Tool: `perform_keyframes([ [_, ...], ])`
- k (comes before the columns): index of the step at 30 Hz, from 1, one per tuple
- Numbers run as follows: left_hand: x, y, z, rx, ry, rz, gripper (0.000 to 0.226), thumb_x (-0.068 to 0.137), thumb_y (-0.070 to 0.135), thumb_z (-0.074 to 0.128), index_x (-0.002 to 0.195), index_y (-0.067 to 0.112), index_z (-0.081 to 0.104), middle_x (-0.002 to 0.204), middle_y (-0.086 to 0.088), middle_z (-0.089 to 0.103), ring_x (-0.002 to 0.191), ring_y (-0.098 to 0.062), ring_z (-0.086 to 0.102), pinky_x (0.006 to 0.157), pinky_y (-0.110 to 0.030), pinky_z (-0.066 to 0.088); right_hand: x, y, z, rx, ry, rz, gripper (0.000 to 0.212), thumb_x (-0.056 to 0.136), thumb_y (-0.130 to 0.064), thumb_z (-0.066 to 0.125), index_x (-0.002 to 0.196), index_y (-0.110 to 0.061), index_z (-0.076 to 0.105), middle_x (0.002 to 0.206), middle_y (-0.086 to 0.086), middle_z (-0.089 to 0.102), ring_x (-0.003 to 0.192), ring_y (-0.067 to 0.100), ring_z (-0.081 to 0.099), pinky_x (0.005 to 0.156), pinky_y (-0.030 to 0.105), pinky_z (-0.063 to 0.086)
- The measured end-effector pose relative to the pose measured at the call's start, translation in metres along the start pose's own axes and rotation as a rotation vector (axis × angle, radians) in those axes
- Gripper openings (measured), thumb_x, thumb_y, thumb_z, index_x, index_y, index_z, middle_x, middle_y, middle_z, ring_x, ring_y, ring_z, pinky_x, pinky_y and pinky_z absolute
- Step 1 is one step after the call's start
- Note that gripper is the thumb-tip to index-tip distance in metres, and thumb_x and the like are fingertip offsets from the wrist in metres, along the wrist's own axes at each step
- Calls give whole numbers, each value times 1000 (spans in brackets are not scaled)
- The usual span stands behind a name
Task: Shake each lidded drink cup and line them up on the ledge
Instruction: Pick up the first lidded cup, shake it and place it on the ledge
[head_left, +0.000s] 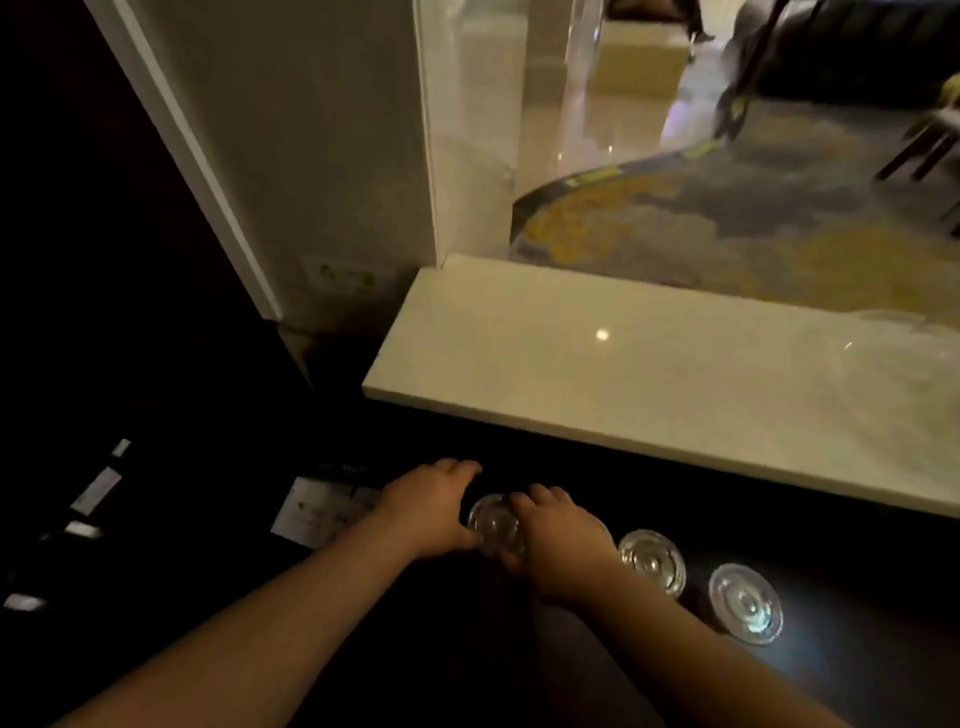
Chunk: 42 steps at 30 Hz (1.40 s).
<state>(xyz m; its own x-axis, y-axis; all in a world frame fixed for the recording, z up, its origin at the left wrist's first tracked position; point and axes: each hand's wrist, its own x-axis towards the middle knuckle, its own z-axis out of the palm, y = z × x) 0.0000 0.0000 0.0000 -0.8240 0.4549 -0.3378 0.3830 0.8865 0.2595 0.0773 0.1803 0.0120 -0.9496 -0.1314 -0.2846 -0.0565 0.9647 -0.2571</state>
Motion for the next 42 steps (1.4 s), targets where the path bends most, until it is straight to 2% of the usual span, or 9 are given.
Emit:
perform_keyframes([
  [5,23,6,59,-65,-238,18,130,66,55,90,166,32,9,173,-4,18,152,-32,37,120,-45,42,9,9,48,15,-223,81,95,88,-50,63,162,-15,15,170,11,14,157,27,10,125,43,21],
  [12,-9,18,89,-18,-173,-20,114,73,56,84,162,25,21,157,-8,39,131,-31,58,98,-43,56,-16,2,57,27,-232,32,75,91,-41,59,156,-15,32,162,11,32,144,28,40,108,40,44],
  [16,-36,18,98,-84,-171,-46,114,74,59,82,163,26,18,160,-8,37,133,-31,56,99,-42,54,-39,-4,71,95,-246,22,77,94,-39,55,161,-19,22,168,7,21,152,26,28,115,37,36],
  [21,-37,15,91,-414,-116,-235,77,83,66,67,149,32,49,145,1,55,125,-23,61,99,-34,52,-53,-1,93,412,25,336,48,93,-49,51,130,-19,48,126,5,62,115,28,62,81,38,51],
  [25,-32,7,94,-483,-72,-373,32,102,53,50,106,26,65,98,2,71,87,-18,68,81,-39,59,-42,-4,104,767,-207,509,50,100,-52,47,108,-6,64,99,16,76,85,35,74,70,46,60],
  [28,-46,-2,108,-501,-115,-389,33,104,52,47,93,24,59,88,-1,71,81,-22,69,72,-38,56,-29,-3,107,926,-143,588,46,98,-49,51,96,-5,64,87,19,74,73,39,74,66,56,62],
  [34,-55,-6,115,-519,-141,-390,30,94,60,60,97,30,59,89,7,67,78,-13,66,63,-31,50,-25,2,100,799,-62,579,37,94,-53,55,83,-19,51,78,-3,63,80,21,67,73,39,55],
  [38,-44,-3,112,-504,-138,-354,35,101,60,47,102,27,59,89,5,66,80,-14,64,68,-33,51,-36,-3,110,935,-193,574,35,97,-47,52,102,-12,55,97,13,70,69,32,74,58,48,63],
  [42,-62,-2,121,-510,-178,-325,34,104,53,46,91,24,58,88,0,69,80,-19,67,73,-39,56,-26,1,107,937,-86,566,32,98,-43,58,86,-13,51,80,10,66,57,29,69,51,43,60],
])
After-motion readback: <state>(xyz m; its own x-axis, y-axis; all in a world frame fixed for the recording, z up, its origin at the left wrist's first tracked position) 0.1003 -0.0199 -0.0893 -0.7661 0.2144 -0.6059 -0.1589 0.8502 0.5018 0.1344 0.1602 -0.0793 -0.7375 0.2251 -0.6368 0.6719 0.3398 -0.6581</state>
